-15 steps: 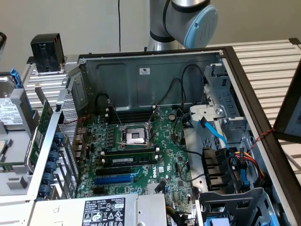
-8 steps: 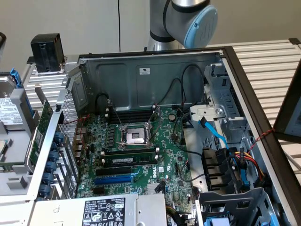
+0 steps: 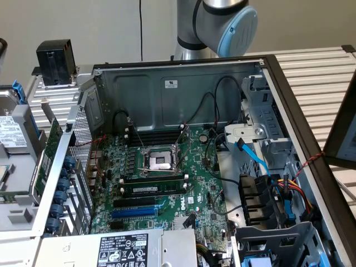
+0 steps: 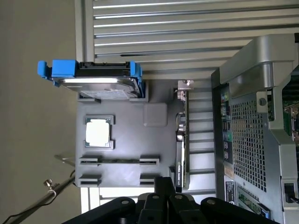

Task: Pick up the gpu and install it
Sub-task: 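Pick up the gpu and move the gpu toward the slot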

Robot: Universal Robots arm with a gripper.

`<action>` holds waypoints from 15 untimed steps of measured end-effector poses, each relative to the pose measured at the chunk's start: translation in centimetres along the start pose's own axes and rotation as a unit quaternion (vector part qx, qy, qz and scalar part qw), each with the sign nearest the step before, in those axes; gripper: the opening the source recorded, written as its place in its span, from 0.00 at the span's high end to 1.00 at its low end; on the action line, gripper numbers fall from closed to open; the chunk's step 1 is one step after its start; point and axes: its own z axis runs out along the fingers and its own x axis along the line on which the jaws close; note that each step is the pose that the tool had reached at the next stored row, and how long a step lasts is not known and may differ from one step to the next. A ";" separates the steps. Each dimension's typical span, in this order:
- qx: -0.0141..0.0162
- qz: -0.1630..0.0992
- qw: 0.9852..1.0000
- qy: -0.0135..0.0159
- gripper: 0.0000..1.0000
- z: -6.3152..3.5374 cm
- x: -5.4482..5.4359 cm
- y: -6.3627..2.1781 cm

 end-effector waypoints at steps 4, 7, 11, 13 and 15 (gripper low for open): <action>0.000 0.000 1.000 -0.006 0.82 0.01 0.0 0.00; -0.005 -0.001 1.000 -0.017 0.70 0.06 0.2 -0.13; -0.013 -0.010 1.000 -0.022 0.64 0.35 0.5 -0.24; -0.015 -0.019 0.999 -0.022 0.64 0.66 0.6 -0.37; -0.017 -0.028 0.999 -0.021 0.64 0.98 0.6 -0.54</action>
